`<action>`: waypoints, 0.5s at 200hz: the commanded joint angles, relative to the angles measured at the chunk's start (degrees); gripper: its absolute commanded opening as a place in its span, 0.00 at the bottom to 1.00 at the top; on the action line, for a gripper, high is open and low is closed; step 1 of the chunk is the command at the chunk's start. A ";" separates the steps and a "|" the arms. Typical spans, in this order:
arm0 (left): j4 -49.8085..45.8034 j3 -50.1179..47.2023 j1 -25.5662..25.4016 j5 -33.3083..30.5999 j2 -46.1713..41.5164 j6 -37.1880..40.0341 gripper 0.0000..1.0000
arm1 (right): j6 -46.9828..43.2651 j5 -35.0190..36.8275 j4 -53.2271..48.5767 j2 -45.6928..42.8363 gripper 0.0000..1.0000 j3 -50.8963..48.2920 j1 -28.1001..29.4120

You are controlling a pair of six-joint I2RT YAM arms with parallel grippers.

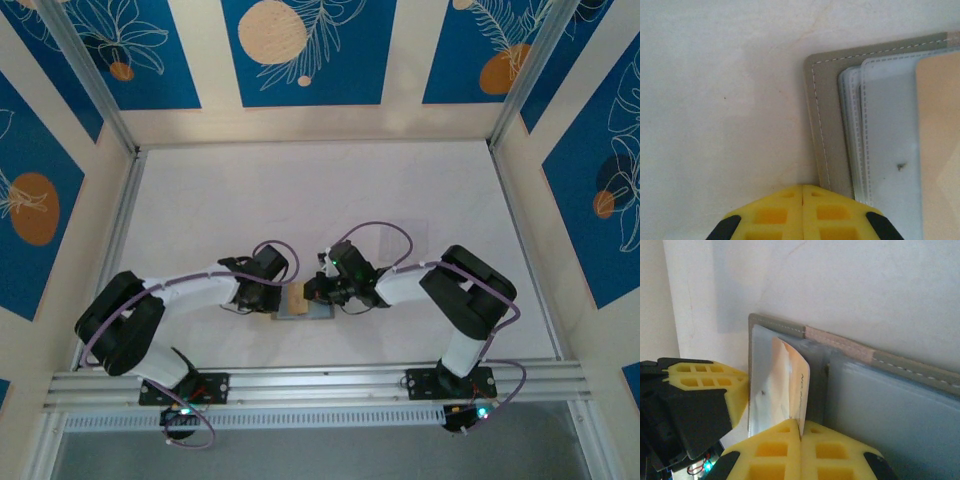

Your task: Put the credit cards into the card holder

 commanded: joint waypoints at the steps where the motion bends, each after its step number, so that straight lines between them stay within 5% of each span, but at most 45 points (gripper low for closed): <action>1: 6.31 -2.37 -1.06 1.08 6.57 1.27 0.06 | 1.22 6.35 -4.77 1.42 0.00 -0.72 1.54; 73: 7.80 -1.27 -1.75 1.97 7.64 1.33 0.06 | -0.01 1.07 -3.47 8.18 0.00 4.01 4.06; 100: 7.58 -1.32 -1.73 1.59 7.52 1.35 0.06 | -0.48 0.42 -5.51 6.97 0.09 4.26 4.20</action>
